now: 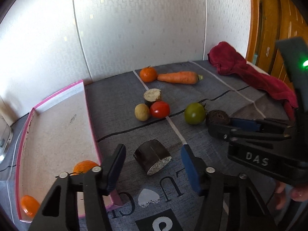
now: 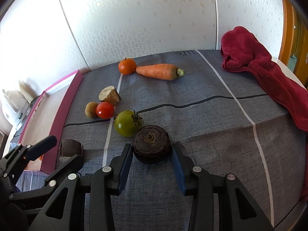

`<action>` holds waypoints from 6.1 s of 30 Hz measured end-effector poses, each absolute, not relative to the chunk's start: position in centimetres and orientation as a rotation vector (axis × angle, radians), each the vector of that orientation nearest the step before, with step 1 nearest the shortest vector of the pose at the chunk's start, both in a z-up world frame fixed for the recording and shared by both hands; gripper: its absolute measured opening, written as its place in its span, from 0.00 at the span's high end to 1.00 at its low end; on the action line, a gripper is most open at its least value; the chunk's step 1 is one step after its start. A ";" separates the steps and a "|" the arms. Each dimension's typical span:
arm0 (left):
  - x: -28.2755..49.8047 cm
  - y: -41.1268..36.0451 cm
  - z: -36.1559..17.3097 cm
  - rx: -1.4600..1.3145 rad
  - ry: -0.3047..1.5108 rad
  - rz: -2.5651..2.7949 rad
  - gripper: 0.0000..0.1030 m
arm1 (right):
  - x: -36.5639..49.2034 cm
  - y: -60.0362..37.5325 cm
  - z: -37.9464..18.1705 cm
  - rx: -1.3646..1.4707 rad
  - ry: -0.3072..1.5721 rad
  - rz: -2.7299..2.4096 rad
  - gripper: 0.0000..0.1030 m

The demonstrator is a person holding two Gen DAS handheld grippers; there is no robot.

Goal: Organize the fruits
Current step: 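Grasp the dark cylinder slice with the left tool, then drop the dark slice into the tray with the left tool while the right tool holds the beet, then lower the dark beet into the pink tray and open the right tool, then move the right tool toward the green tomato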

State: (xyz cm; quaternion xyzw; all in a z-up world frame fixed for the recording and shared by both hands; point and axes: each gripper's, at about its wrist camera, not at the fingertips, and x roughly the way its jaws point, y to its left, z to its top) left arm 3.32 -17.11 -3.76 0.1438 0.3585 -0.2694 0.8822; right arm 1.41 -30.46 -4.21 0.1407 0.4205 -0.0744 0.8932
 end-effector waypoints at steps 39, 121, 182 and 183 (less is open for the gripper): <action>2.2 -15.2 -3.7 0.158 0.793 -0.598 0.63 | 0.9 -30.8 -3.8 0.363 0.822 -0.127 0.60; 7.8 1.2 -1.6 -0.050 0.917 -0.194 0.31 | 4.6 -18.9 -0.5 0.065 0.659 0.281 0.60; 7.2 -3.0 -1.3 -0.032 0.846 -0.225 0.08 | 7.8 -20.3 -0.7 0.126 0.791 0.192 0.56; 7.2 -3.2 -1.3 -0.029 0.842 -0.232 0.08 | 7.7 -20.6 -0.6 0.124 0.793 0.185 0.56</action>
